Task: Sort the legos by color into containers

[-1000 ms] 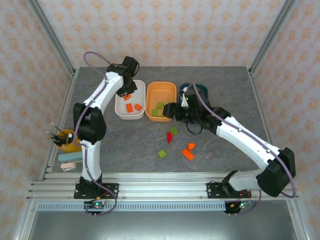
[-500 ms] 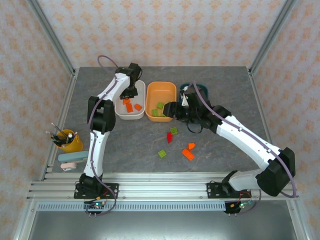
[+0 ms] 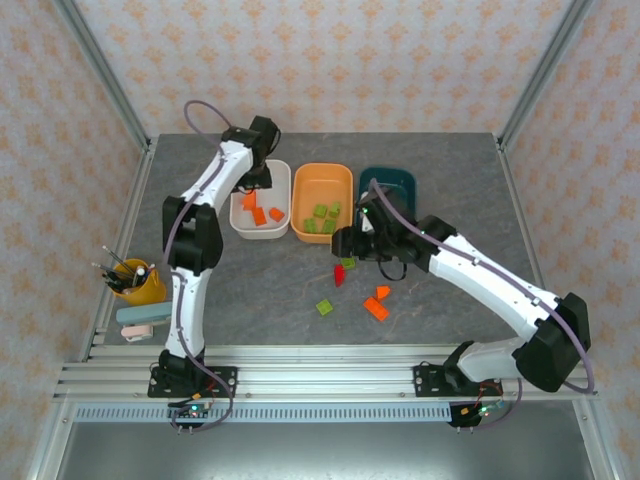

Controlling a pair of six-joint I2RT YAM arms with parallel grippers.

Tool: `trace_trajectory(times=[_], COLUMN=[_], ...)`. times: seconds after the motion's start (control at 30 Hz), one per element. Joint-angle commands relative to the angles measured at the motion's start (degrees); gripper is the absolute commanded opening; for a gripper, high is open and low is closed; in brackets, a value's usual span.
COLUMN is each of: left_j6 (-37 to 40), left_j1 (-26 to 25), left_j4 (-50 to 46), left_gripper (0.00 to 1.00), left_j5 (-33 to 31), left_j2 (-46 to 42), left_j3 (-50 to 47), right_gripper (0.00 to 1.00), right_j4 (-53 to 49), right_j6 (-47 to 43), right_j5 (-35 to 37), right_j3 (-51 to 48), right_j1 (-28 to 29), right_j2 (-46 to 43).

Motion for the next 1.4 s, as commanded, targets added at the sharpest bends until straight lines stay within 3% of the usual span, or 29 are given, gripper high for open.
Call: trace_trajectory(times=[0.0, 0.13, 0.3, 0.47, 0.67, 0.9, 1.1, 1.2, 1.37], left_j6=[-2.28, -7.12, -12.79, -20.30, -27.71, -28.46, -27.88, -27.71, -27.88], left_j1=[-2.22, -4.84, -9.37, -13.87, -17.42, -17.81, -17.84, -17.88, -17.88], left_j4=[-0.05, 4.53, 11.75, 12.76, 10.47, 10.49, 11.38, 11.64, 14.93], left_gripper=[0.67, 0.71, 0.76, 0.80, 0.82, 0.81, 0.81, 0.81, 0.80], left_j5=[-0.54, 4.11, 11.19, 15.23, 18.04, 20.37, 21.08, 21.17, 22.26], left_j2=[-12.26, -26.77, -46.68, -66.87, -85.47, -91.77, -91.26, -91.25, -89.93], left_j3=[-4.54, -19.38, -42.06, -61.73, -74.73, -77.61, -77.27, -77.26, -77.01], right_gripper=[0.65, 0.66, 0.70, 0.70, 0.70, 0.62, 0.43, 0.35, 0.31], right_j4=[-8.29, -10.97, -8.93, -9.42, -7.95, -7.06, -7.57, -8.04, -10.67], right_j6=[-5.88, -6.41, -4.82, -4.65, -6.43, -7.39, -7.24, -6.91, -5.45], right_j5=[3.62, 5.25, 5.90, 8.51, 10.94, 10.86, 10.57, 10.57, 12.06], right_j3=[-0.67, -2.55, -1.89, 3.39, 5.41, 8.46, 10.38, 10.80, 14.00], right_j1=[6.27, 14.06, 19.06, 20.57, 19.29, 18.21, 17.20, 17.22, 15.05], right_j2=[1.29, 4.59, 12.49, 23.14, 29.88, 34.36, 36.72, 35.90, 31.39])
